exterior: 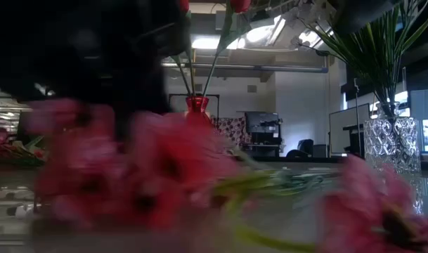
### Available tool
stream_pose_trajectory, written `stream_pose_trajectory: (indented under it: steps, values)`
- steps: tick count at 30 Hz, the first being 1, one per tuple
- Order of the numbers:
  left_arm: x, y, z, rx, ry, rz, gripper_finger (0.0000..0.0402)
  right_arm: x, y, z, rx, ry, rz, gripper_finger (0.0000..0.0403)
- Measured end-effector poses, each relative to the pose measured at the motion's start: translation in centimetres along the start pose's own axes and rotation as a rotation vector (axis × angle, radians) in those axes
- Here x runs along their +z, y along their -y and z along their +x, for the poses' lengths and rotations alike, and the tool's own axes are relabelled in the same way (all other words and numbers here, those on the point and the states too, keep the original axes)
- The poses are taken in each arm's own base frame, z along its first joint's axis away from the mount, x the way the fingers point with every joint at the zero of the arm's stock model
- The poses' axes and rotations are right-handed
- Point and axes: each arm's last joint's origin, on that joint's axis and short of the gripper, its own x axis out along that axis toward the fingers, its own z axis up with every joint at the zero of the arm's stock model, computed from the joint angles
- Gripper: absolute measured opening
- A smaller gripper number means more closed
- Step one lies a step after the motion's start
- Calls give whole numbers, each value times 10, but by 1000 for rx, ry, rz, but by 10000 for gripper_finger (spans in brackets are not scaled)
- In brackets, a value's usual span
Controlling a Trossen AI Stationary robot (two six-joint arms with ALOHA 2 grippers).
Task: Sort flowers into vase by color
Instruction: Put the bottom pink flowers into the pink vase
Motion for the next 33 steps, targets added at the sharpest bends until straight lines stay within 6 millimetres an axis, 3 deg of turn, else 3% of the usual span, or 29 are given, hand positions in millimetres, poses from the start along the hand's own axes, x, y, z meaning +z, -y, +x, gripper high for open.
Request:
stream_pose_trajectory:
  steps: [10,16,21,26,33]
  values:
    - [24,-25,23,-31,75,69,104,-12,13,1,-64,-150,-61,237]
    - [47,-6,-10,-48,196,127,104,-15,13,0,-69,-174,-61,237]
    - [56,-35,10,83,221,96,104,-13,15,1,-75,-166,-55,237]
    - [36,-44,32,123,159,106,104,-12,16,1,-85,-154,-49,237]
    - [7,-29,40,83,115,87,104,-12,18,2,-89,-159,-54,237]
